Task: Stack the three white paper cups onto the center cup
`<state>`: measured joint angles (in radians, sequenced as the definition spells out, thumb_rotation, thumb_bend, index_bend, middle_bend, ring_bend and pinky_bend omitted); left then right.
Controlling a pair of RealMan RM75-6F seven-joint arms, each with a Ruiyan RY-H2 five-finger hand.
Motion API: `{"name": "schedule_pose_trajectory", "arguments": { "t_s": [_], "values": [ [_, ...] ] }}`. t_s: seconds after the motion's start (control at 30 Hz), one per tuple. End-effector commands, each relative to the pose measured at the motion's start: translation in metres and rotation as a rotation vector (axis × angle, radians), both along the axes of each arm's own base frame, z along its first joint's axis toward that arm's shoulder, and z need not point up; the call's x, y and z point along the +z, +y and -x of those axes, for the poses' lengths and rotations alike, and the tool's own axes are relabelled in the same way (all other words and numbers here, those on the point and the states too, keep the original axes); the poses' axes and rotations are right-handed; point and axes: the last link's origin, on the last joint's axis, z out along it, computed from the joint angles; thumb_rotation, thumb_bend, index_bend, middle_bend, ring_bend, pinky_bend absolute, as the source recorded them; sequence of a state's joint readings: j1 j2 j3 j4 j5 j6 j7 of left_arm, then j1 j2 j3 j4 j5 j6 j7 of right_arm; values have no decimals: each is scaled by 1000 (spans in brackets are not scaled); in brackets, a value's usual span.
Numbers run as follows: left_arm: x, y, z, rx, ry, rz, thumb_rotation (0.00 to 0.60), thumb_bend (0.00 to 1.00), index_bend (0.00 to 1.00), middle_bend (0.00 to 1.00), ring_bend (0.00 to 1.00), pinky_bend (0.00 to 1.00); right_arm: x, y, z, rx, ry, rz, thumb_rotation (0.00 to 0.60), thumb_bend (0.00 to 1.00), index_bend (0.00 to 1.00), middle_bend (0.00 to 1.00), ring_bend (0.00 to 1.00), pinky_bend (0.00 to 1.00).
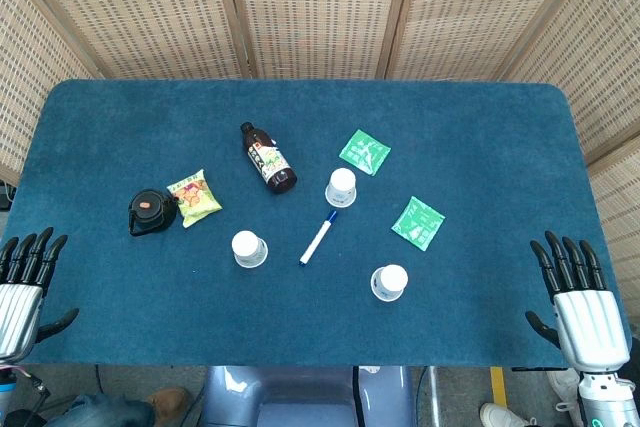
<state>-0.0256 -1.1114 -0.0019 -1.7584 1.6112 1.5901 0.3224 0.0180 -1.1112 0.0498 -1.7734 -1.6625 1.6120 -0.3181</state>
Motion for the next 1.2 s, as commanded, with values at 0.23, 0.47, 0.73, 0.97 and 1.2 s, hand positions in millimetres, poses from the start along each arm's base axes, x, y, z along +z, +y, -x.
{"name": "schedule_pose_trajectory", "arguments": {
  "t_s": [0.23, 0.47, 0.73, 0.97, 1.2],
  "values": [
    [-4, 0, 1, 1, 14, 20, 600, 0, 0, 0, 0, 0, 0, 1, 1, -10, 2, -11, 600, 0, 0, 0, 0, 0],
    [-32, 49, -15, -117, 57, 130, 600, 0, 0, 0, 0, 0, 0, -6, 5, -40, 6, -13, 600, 0, 0, 0, 0, 0],
    [-67, 116, -58, -283, 80, 293, 600, 0, 12, 0, 25, 134, -3, -14, 9, -69, 16, -17, 600, 0, 0, 0, 0, 0],
    [-119, 178, -100, -390, 90, 493, 600, 0, 209, 122, 171, 253, -9, -22, 16, -111, 40, -27, 600, 0, 0, 0, 0, 0],
    [-136, 194, -119, -402, 131, 544, 600, 0, 237, 150, 190, 271, -9, -25, 19, -129, 43, -17, 600, 0, 0, 0, 0, 0]
  ]
}}
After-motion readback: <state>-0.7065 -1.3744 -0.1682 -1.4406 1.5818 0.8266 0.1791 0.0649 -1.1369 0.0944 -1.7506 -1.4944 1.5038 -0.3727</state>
